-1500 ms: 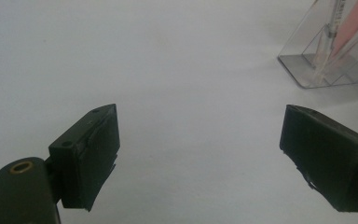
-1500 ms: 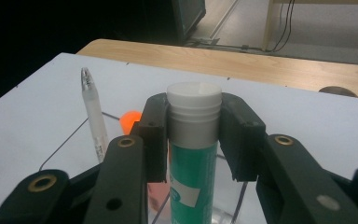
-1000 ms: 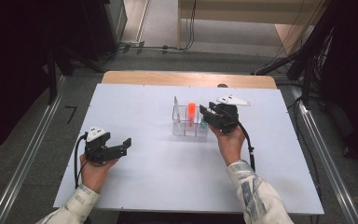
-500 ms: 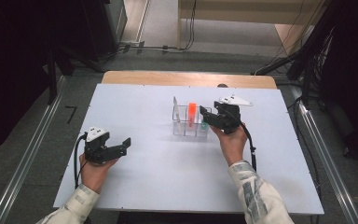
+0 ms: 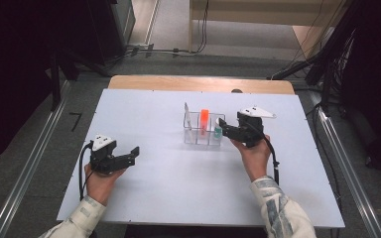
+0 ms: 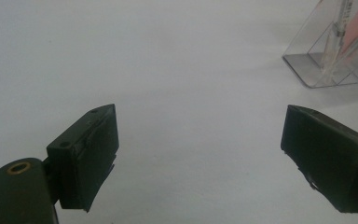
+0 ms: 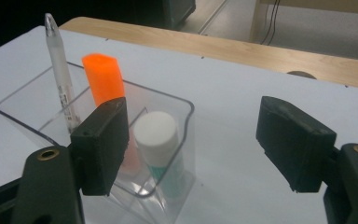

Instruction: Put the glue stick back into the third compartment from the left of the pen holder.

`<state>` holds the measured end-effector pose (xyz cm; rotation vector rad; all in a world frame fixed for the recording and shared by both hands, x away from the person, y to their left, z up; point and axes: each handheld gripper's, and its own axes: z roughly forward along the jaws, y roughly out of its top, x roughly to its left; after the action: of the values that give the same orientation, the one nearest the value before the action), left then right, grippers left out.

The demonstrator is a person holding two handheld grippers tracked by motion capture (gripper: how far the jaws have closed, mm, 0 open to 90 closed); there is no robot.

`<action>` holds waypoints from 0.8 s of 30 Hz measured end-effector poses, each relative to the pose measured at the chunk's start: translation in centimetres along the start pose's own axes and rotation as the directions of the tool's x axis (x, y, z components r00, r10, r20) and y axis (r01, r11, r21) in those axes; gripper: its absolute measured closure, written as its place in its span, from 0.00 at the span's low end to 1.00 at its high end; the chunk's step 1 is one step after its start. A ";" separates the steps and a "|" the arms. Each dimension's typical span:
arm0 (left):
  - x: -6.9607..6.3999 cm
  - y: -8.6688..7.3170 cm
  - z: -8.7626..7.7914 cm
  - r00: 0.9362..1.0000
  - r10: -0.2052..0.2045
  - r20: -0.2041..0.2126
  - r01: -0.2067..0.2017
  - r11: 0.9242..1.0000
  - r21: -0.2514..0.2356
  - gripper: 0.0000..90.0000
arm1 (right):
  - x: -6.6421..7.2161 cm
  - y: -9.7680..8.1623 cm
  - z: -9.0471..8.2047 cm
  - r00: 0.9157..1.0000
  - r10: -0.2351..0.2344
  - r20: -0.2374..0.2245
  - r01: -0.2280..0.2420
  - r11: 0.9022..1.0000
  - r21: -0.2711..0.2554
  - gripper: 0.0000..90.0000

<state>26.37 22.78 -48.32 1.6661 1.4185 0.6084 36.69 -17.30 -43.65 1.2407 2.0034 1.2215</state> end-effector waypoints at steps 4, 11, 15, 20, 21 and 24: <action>0.0 0.0 0.0 1.000 -0.002 -0.002 0.002 1.000 -0.003 0.13 | -0.3 -0.7 -0.4 1.000 -0.011 0.021 0.011 1.000 0.010 0.26; 0.0 0.0 0.0 1.000 0.001 -0.007 -0.001 1.000 -0.001 0.13 | -0.8 -2.0 -1.5 1.000 -0.008 0.027 0.008 1.000 0.023 0.25; 0.0 0.0 0.0 1.000 0.001 -0.009 -0.001 1.000 -0.001 0.12 | -1.1 -2.9 -1.9 0.999 -0.029 0.037 0.027 0.998 0.051 0.24; -0.1 0.0 0.0 1.000 0.003 -0.027 -0.003 1.000 -0.003 0.11 | -1.5 -4.1 -2.6 0.997 -0.053 0.052 0.050 0.996 0.068 0.23; -0.1 0.0 0.0 1.000 0.003 -0.026 -0.003 1.000 -0.003 0.11 | -1.6 -4.3 -2.8 0.997 -0.056 0.056 0.052 0.996 0.072 0.23; -0.1 -0.1 0.0 1.000 0.005 -0.027 -0.005 1.000 -0.004 0.11 | -1.9 -4.7 -3.3 0.997 -0.049 0.055 0.045 0.996 0.081 0.23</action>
<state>26.29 22.68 -48.33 1.6650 1.4316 0.6379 32.93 -21.36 -46.27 1.2442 2.0457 1.0815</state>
